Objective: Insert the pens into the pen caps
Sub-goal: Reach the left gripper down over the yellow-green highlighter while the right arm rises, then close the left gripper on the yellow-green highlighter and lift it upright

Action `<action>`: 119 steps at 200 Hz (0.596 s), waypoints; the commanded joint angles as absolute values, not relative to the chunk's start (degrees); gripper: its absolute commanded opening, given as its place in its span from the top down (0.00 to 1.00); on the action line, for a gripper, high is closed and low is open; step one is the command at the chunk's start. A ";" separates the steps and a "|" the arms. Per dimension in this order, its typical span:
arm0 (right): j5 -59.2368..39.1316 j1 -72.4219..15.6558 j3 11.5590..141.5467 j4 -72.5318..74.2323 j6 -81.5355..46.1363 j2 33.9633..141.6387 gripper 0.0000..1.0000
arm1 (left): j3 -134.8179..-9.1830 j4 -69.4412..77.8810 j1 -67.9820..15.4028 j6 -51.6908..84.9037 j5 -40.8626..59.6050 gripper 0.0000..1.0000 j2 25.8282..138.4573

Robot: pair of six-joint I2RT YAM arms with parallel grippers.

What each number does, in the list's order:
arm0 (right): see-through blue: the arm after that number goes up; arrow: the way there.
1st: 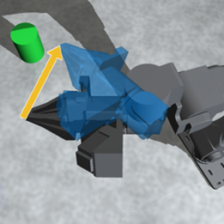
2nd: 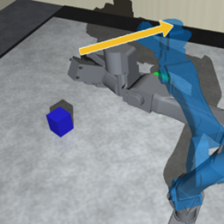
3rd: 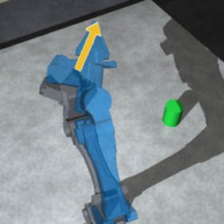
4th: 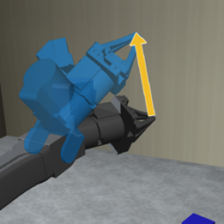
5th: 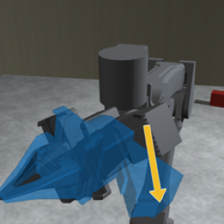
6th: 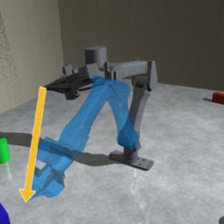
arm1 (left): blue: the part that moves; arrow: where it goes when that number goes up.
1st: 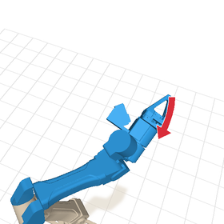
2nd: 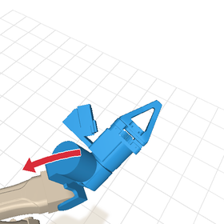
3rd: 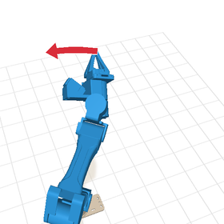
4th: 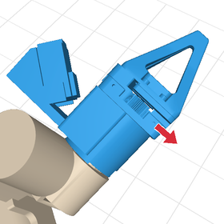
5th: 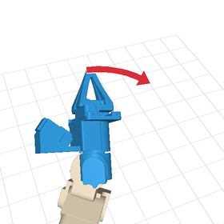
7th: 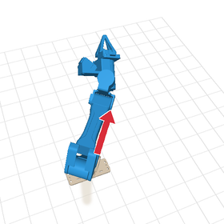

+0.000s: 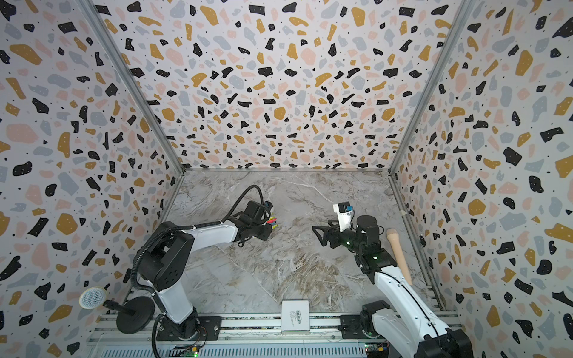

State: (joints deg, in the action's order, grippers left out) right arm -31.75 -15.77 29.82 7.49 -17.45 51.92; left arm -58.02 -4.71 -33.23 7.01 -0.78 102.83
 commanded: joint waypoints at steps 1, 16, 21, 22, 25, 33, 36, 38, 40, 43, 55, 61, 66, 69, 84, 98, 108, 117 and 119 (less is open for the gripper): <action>-32.65 -16.08 29.62 7.90 -17.05 50.80 0.12 | -59.03 -5.71 -33.66 5.89 -1.85 0.57 102.96; -32.54 -16.08 29.55 7.87 -17.06 50.77 0.12 | -59.09 -5.84 -33.66 5.88 -2.09 0.58 103.27; -32.62 -16.06 29.53 7.83 -16.97 50.76 0.12 | -59.07 -5.74 -33.67 5.89 -2.19 0.58 103.47; -32.61 -16.07 29.53 7.82 -17.01 50.74 0.12 | -59.11 -5.68 -33.66 5.89 -2.19 0.58 103.50; -32.64 -16.13 29.51 7.89 -17.01 50.74 0.12 | -59.11 -5.80 -33.66 5.89 -2.20 0.58 103.60; -32.69 -16.08 29.44 7.84 -17.02 50.76 0.12 | -59.19 -5.87 -33.68 5.89 -2.20 0.58 103.84; -32.62 -16.04 29.39 7.88 -17.05 50.72 0.12 | -59.20 -5.89 -33.71 5.87 -2.20 0.58 103.92; -32.63 -16.07 29.30 7.86 -16.98 50.71 0.12 | -59.25 -5.93 -33.67 5.84 -2.20 0.58 104.01; -32.61 -16.08 29.32 7.83 -17.03 50.74 0.12 | -59.29 -6.01 -33.67 5.85 -2.20 0.58 104.05; -32.64 -16.13 29.23 7.94 -17.02 50.72 0.12 | -59.32 -5.98 -33.66 5.80 -2.20 0.58 104.18; -32.69 -16.11 29.07 8.14 -17.11 50.71 0.12 | -59.54 -6.32 -33.66 5.64 -2.50 0.58 104.55; -32.66 -16.07 29.08 8.17 -17.05 50.71 0.12 | -59.66 -6.54 -33.68 5.55 -2.70 0.58 104.80; -32.75 -16.09 29.03 8.22 -17.10 50.71 0.12 | -59.75 -6.61 -33.66 5.50 -2.93 0.58 104.92; -32.78 -16.08 29.02 8.28 -17.20 50.71 0.12 | -59.84 -6.74 -33.66 5.39 -3.05 0.58 105.02; -32.83 -16.08 28.93 8.52 -17.38 50.71 0.12 | -60.20 -7.33 -33.67 5.19 -3.16 0.58 105.45; -32.94 -16.08 28.94 8.87 -17.57 50.76 0.12 | -60.60 -7.76 -33.75 5.04 -3.25 0.58 105.97; -32.96 -16.08 28.83 8.88 -17.78 50.72 0.12 | -60.84 -8.10 -33.92 4.80 -3.25 0.58 106.25; -32.96 -16.08 28.79 8.93 -17.87 50.55 0.12 | -60.98 -8.72 -34.14 4.51 -3.16 0.59 106.44; -32.96 -16.08 28.77 8.91 -17.98 50.50 0.13 | -60.99 -8.86 -34.22 4.49 -3.16 0.60 106.44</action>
